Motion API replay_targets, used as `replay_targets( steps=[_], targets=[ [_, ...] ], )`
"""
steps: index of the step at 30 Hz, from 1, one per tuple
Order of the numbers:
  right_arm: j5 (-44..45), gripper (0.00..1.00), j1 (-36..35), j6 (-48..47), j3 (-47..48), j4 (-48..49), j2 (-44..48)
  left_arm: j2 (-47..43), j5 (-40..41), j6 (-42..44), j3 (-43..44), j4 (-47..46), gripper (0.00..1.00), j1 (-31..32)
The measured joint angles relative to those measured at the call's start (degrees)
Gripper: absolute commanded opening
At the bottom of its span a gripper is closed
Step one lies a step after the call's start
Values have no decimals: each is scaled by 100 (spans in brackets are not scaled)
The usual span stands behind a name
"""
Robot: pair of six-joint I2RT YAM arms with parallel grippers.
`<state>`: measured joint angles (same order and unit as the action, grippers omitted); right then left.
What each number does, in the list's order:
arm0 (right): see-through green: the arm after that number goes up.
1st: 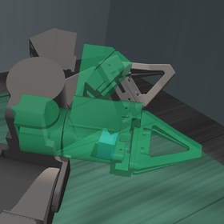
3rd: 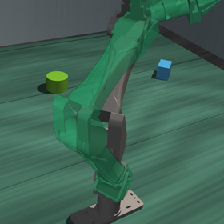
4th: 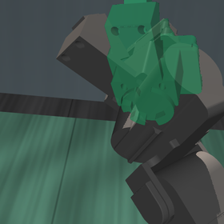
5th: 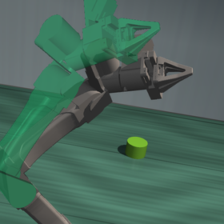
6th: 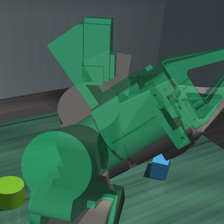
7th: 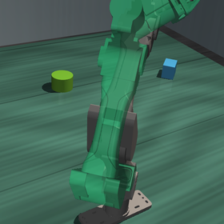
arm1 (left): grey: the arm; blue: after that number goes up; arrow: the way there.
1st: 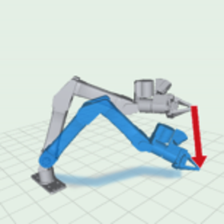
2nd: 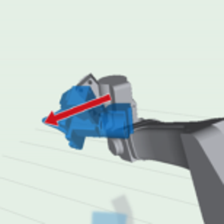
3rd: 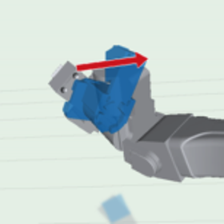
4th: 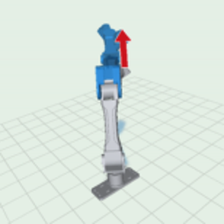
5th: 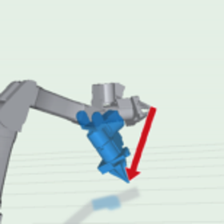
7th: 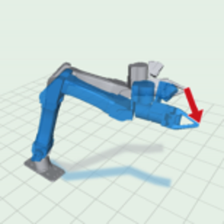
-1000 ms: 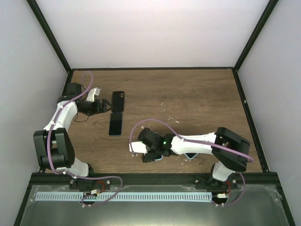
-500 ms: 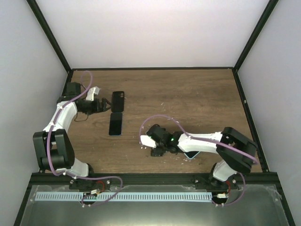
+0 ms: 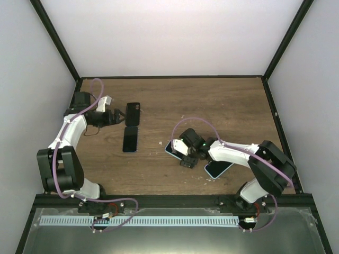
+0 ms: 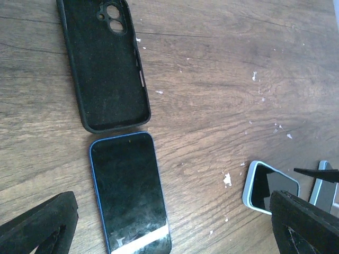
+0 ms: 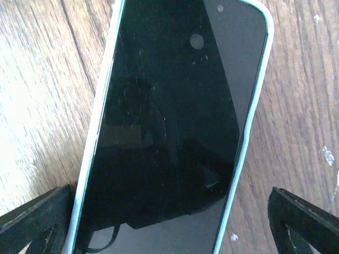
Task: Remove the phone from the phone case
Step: Pick up the phone at the center of the board.
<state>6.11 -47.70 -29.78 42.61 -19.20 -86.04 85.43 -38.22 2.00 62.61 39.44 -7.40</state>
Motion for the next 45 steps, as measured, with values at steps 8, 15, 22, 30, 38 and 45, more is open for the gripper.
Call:
replay_targets(
  steps=[8,15,22,30,38,45],
  targets=[
    [-671,100,125,168,470,-170,-501,-299,-2,-15,-4,-24,100,7],
    [-1067,100,295,247,839,-308,-876,-404,-26,-28,-4,-42,100,94],
    [-1379,100,481,308,1091,-380,-1080,-562,-24,-33,-4,-90,100,195],
    [-1486,100,514,442,1178,-549,-1027,-573,-24,-37,-4,-131,100,221],
    [-1340,100,516,518,1178,-656,-975,-573,-24,-55,-7,-181,100,227],
    [-1360,100,529,540,1176,-634,-1196,-579,-22,-50,-33,-229,100,254]
  ],
)
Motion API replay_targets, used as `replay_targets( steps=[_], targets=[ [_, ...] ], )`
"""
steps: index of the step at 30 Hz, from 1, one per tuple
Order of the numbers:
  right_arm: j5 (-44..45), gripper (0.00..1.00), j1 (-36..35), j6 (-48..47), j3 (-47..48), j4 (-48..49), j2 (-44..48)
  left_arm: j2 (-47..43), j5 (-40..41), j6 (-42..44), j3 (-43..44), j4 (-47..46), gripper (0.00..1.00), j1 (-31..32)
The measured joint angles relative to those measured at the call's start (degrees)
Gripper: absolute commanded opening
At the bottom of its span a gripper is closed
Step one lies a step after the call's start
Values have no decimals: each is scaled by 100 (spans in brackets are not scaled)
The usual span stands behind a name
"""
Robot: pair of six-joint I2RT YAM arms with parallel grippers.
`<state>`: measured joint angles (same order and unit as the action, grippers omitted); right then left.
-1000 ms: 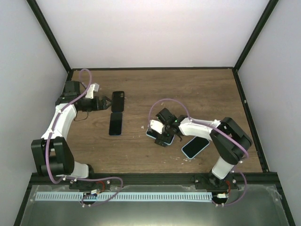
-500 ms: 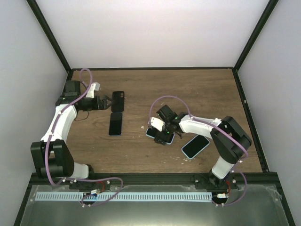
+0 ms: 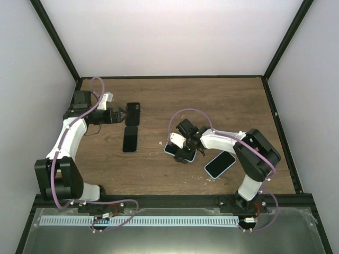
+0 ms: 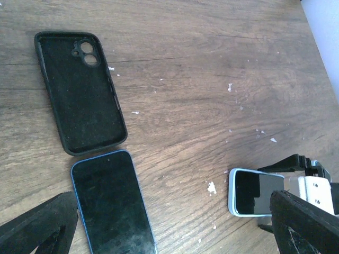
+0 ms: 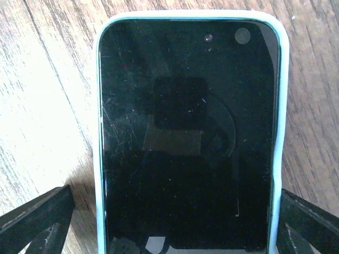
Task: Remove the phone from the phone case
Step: Pick up the phone at the center of the board, then adjust the phone.
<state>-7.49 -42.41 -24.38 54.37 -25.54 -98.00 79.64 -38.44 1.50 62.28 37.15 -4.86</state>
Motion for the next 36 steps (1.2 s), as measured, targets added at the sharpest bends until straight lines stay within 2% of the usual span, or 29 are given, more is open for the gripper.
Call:
replay_targets(
  steps=[2,5,8,17,24,32,36],
  targets=[
    [-63,98,9,-2,0,2,-13,0,0,0,-17,-4,100,0],
    [-168,89,28,-39,33,2,-61,0,0,0,-26,-24,100,2],
    [-173,84,31,-33,68,37,-96,0,2,0,-26,-33,100,4],
    [9,71,28,7,291,57,-92,0,-24,-17,-28,-74,92,219],
    [243,69,28,92,1091,369,-26,0,-214,-166,-162,-173,87,754],
    [262,69,28,308,1954,605,92,13,-1036,-662,-236,-437,81,1198],
    [186,69,-9,437,2210,632,162,17,-1405,-1093,-247,-763,75,1285]
  ],
)
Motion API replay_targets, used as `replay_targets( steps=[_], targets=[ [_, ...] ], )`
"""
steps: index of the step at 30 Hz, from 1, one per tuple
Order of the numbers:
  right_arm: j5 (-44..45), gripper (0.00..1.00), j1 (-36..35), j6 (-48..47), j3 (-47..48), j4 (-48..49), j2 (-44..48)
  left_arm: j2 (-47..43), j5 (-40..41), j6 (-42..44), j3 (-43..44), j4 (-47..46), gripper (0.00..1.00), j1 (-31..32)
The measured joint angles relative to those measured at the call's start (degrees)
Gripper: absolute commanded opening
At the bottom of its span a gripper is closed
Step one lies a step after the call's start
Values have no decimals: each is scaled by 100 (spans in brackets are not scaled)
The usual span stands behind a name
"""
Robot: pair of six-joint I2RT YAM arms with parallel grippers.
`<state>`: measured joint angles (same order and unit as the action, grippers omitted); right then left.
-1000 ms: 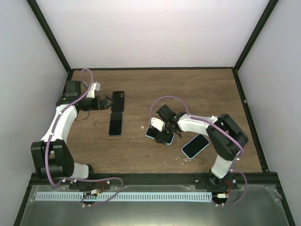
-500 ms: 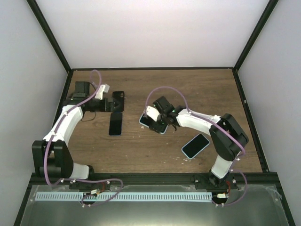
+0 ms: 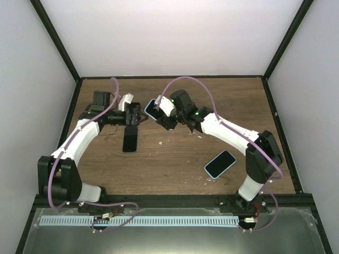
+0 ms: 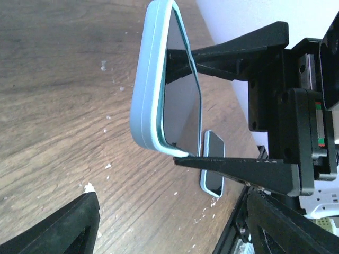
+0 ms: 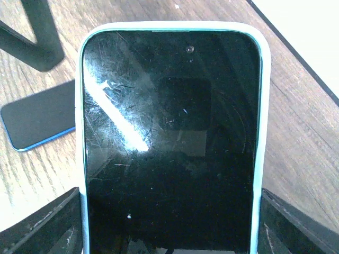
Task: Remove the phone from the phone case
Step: Adjust the phone.
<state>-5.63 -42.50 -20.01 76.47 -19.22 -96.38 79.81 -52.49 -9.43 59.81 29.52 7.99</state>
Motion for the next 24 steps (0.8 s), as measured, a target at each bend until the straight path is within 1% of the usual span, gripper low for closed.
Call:
replay_targets(
  steps=[8,10,15,17,19,20,24],
  targets=[
    [-142,69,-205,192,55,0,131,144,-334,-999,-59,-863,59,11],
    [-149,69,-260,210,55,0,131,201,-358,-1172,-59,-1019,52,42],
    [-142,70,-354,216,55,0,131,297,-413,-1410,-59,-1196,27,197],
    [-136,72,-374,229,55,0,131,308,-413,-1421,-59,-1231,21,229],
    [-120,75,-378,232,55,15,140,310,-385,-1436,-57,-1220,16,229],
    [-109,78,-378,232,55,22,149,313,-361,-1427,-57,-1224,13,221],
    [-107,95,-378,245,55,-13,153,319,-391,-1311,-11,-1161,4,227]
  ],
)
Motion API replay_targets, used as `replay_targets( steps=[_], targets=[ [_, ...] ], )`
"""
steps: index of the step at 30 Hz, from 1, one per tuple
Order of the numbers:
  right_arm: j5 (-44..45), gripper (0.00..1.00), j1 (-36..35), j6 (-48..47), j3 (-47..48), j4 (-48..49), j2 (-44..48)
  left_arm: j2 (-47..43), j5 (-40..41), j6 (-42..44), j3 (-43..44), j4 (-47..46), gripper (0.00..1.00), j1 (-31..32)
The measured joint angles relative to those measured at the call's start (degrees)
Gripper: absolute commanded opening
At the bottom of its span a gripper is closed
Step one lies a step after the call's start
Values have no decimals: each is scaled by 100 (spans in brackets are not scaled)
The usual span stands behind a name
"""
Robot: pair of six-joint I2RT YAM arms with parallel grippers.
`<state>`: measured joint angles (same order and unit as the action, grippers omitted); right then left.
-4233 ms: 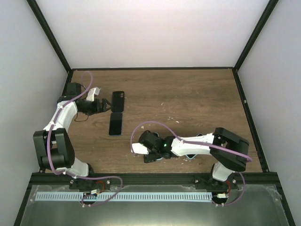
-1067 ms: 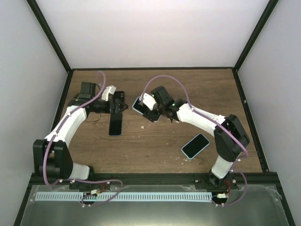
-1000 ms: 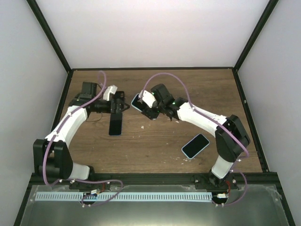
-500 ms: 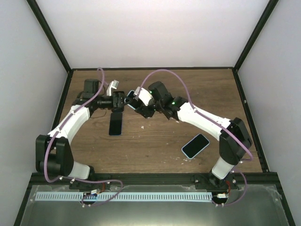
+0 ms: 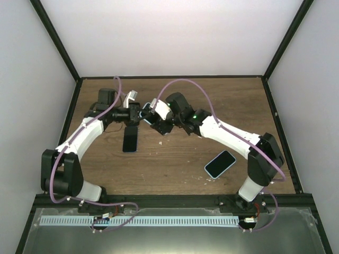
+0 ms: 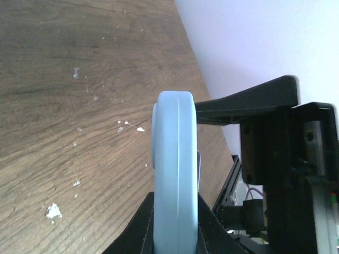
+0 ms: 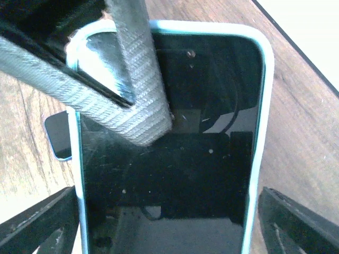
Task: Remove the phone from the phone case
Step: Adjust the phone.
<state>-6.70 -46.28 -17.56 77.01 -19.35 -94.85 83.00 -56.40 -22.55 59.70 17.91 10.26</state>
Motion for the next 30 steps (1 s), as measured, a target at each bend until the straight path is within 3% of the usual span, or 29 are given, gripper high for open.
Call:
replay_targets(
  steps=[2,9,16,22,30],
  targets=[
    [-76,100,13,-31,-2,-26,39,11,55,76,28,120,0,13],
    [-1152,100,328,-160,-37,-378,549,94,79,920,328,977,0,2],
    [-2337,95,804,-501,-37,-1019,863,-81,-407,1827,358,1423,0,35],
    [-3073,80,1154,-887,-31,-1797,868,-509,-688,2826,264,1919,0,444],
    [-3650,55,1121,-1307,-26,-2465,931,-723,-577,4140,238,2538,0,1281]
  ],
)
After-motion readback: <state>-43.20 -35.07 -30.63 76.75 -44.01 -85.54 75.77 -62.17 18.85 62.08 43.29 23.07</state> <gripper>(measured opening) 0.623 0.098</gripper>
